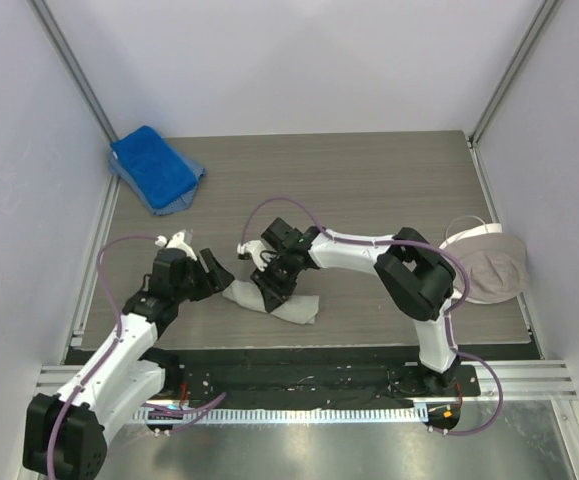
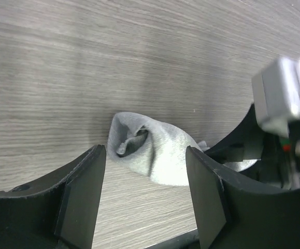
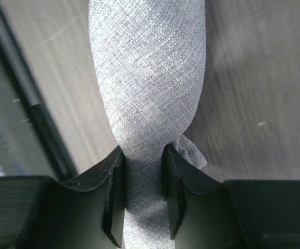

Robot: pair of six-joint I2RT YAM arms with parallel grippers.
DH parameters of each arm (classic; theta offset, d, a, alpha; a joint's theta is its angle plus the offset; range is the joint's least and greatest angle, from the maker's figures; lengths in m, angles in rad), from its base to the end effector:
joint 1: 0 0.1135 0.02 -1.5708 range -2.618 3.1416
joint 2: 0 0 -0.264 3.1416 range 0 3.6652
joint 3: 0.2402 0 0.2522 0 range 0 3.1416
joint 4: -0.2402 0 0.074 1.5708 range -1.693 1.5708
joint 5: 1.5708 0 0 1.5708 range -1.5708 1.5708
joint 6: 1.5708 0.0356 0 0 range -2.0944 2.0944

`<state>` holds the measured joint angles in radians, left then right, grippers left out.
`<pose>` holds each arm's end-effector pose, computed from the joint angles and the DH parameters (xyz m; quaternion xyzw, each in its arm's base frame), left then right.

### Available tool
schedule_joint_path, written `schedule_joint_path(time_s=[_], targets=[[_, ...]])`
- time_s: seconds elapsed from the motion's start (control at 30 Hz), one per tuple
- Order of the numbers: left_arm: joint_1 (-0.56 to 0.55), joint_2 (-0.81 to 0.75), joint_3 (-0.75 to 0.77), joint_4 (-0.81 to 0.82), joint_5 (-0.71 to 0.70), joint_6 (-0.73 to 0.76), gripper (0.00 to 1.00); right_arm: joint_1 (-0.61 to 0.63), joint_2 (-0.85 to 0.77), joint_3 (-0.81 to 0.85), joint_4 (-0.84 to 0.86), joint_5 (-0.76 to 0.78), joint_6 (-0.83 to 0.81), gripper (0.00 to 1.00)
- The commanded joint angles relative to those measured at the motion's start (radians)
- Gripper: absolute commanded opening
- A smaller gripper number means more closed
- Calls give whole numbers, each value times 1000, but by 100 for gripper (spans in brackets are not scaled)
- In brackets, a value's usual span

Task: Fold the napkin, place the utensils inside, and roll it up
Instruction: Roll the napkin with the utensil

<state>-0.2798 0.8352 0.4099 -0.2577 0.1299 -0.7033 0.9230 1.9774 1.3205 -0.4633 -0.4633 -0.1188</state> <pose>0.1674 -0.0529 0.1938 -0.1621 0.8869 -0.2540 0.3502 0.2294 0.3295 0.1586 -0.5166 0.7973 0.2910 0.1125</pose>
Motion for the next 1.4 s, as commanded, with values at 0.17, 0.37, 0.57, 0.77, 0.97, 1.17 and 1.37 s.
schedule_joint_path(time_s=[0.17, 0.37, 0.57, 0.77, 0.97, 1.17, 1.37], targets=[[1, -5, -77, 139, 31, -12, 67, -99, 143, 68, -141, -435, 47, 35], [2, 50, -95, 253, 74, -16, 67, -133, 198, 83, -155, -468, 48, 34], [1, 163, -131, 386, 143, -54, 64, -147, 227, 92, -161, -485, 44, 34], [1, 271, -114, 425, 166, -50, 21, -153, 192, 109, -160, -422, 73, 37], [1, 360, -33, 316, 155, -25, 0, -127, 12, 92, -141, -184, 82, 64], [1, 436, 49, 204, 166, -12, 0, -24, -193, -32, 29, 177, 47, 85], [1, 472, 82, 175, 182, -10, 0, 83, -232, -99, 117, 422, -39, 90]])
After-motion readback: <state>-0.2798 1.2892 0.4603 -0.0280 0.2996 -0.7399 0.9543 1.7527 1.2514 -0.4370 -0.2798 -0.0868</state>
